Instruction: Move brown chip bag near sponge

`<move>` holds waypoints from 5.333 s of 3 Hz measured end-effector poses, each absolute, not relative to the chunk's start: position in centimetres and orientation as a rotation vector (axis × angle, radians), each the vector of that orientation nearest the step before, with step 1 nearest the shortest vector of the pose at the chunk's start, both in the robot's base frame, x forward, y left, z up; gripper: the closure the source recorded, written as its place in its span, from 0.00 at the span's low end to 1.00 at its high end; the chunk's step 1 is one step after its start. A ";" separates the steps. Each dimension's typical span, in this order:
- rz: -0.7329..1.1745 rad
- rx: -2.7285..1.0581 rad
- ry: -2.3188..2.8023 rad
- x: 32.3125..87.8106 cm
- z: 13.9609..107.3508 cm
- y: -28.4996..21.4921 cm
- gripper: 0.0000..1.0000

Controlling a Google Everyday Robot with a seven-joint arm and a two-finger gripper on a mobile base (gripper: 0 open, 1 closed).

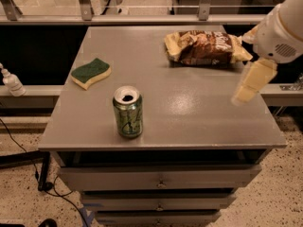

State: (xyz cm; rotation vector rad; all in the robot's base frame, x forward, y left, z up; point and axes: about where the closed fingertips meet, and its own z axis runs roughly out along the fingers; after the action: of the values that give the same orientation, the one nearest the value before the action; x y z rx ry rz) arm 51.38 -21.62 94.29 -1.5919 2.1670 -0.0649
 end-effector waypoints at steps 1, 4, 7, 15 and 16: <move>-0.068 -1.469 2.097 57.9 93.2 -21.3 0.00; 0.077 -1.230 2.043 73.4 90.0 -17.6 0.18; 0.153 -1.198 2.052 75.4 88.3 -17.2 0.87; 0.545 -1.204 1.587 76.6 97.8 12.4 0.59; 0.570 -1.217 1.582 76.4 96.4 13.9 0.36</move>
Offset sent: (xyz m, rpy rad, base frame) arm 0.2159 0.0229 -0.0141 0.2806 -0.2866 -0.1265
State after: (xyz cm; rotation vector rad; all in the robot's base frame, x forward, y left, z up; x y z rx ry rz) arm 76.44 13.92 96.42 -1.2172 1.5822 0.5696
